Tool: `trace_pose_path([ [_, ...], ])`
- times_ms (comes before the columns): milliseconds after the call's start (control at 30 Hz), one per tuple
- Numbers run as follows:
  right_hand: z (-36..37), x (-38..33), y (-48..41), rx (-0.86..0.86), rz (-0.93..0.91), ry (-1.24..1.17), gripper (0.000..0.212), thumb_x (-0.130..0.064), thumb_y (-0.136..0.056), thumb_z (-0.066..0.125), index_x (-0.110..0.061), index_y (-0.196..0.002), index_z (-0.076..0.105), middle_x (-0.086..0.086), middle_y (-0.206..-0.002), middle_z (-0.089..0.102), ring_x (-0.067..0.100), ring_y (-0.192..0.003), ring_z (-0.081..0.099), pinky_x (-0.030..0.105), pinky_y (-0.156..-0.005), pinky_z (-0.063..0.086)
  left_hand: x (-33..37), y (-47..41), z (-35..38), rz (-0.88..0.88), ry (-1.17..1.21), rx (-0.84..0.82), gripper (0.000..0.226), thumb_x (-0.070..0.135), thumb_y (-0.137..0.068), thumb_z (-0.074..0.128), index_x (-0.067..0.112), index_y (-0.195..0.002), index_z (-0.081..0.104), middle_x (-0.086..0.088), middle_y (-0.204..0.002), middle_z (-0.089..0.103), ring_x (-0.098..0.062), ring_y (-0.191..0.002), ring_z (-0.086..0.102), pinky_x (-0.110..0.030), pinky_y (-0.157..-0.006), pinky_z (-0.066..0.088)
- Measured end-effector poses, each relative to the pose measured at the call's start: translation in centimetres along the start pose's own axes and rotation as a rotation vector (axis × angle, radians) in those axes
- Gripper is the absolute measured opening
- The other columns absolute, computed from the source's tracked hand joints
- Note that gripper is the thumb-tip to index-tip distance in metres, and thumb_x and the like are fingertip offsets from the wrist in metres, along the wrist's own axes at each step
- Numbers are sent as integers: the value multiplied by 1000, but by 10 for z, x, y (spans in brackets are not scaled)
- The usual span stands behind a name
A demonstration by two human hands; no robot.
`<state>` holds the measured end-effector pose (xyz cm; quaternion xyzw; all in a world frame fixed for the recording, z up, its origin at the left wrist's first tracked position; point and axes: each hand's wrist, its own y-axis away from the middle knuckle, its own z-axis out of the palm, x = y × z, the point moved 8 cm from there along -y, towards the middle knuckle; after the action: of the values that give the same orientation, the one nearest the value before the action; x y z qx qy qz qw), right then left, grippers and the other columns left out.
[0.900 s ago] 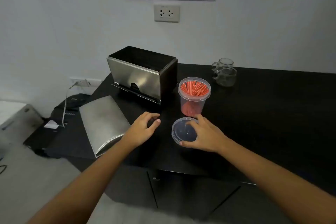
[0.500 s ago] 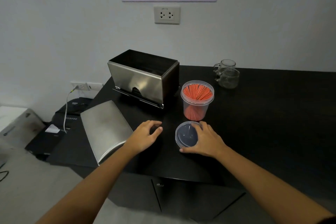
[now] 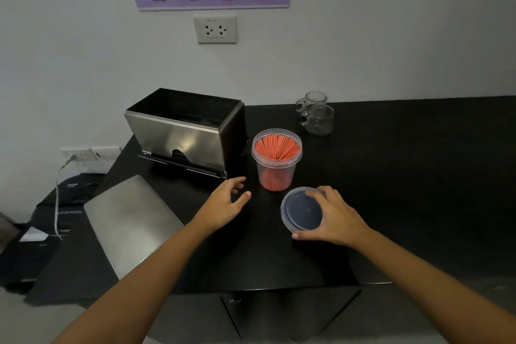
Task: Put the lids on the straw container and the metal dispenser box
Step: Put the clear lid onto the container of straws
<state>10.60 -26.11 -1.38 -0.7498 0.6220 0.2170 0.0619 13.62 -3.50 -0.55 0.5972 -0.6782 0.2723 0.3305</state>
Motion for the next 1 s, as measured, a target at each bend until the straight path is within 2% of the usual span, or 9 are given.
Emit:
trace_pose_path([
  [100, -20, 18, 9, 51, 61, -17, 111, -77, -43, 64, -28, -135, 24, -2, -138, 21, 15, -125, 29, 35, -97, 39, 4, -13, 10, -45, 44, -49, 55, 29, -86, 59, 15, -136, 39, -8, -132, 51, -18, -118, 49, -32, -101, 41],
  [267, -57, 36, 20, 164, 125, -63, 114, -81, -38, 62, -30, -134, 27, -3, -138, 23, 15, -126, 29, 39, -99, 40, 7, -28, 20, -73, 123, -97, 76, 30, -79, 68, 14, -141, 28, -9, -143, 41, -21, -129, 42, -38, -106, 37],
  [433, -100, 22, 8, 330, 100, -94, 114, -86, -34, 54, -33, -131, 30, -4, -136, 26, 15, -123, 31, 31, -91, 35, 14, -48, 20, -49, 165, -130, 90, 34, -72, 74, 18, -143, 22, -8, -148, 33, -22, -134, 35, -40, -106, 34],
  [567, -124, -3, -16, 405, 47, -116, 112, -87, -35, 52, -32, -130, 33, -3, -134, 29, 14, -121, 32, 31, -89, 35, 16, -60, 22, 7, 110, -175, 96, 39, -67, 77, 19, -143, 22, -7, -150, 29, -23, -136, 32, -39, -107, 31],
  [733, -123, -32, -55, 319, 11, -105, 104, -80, -42, 61, -30, -130, 36, -1, -136, 30, 17, -124, 32, 39, -94, 39, 11, -69, 28, 69, 112, -188, 101, 40, -62, 80, 20, -142, 21, -6, -150, 30, -18, -135, 31, -30, -104, 29],
  [867, -109, -48, -79, 211, -17, -85, 101, -72, -47, 68, -28, -131, 35, -1, -137, 29, 17, -126, 30, 42, -99, 35, 13, -73, 37, 101, 232, -232, 103, 37, -59, 83, 27, -141, 21, 2, -147, 33, -2, -124, 30, -22, -99, 28],
  [1000, -99, -60, -92, 153, -54, -73, 103, -73, -45, 67, -28, -132, 34, -4, -135, 29, 14, -125, 28, 40, -99, 34, 11, -80, 45, 103, 314, -271, 104, 30, -59, 84, 24, -142, 20, 3, -144, 36, -8, -129, 34, -22, -100, 31],
])
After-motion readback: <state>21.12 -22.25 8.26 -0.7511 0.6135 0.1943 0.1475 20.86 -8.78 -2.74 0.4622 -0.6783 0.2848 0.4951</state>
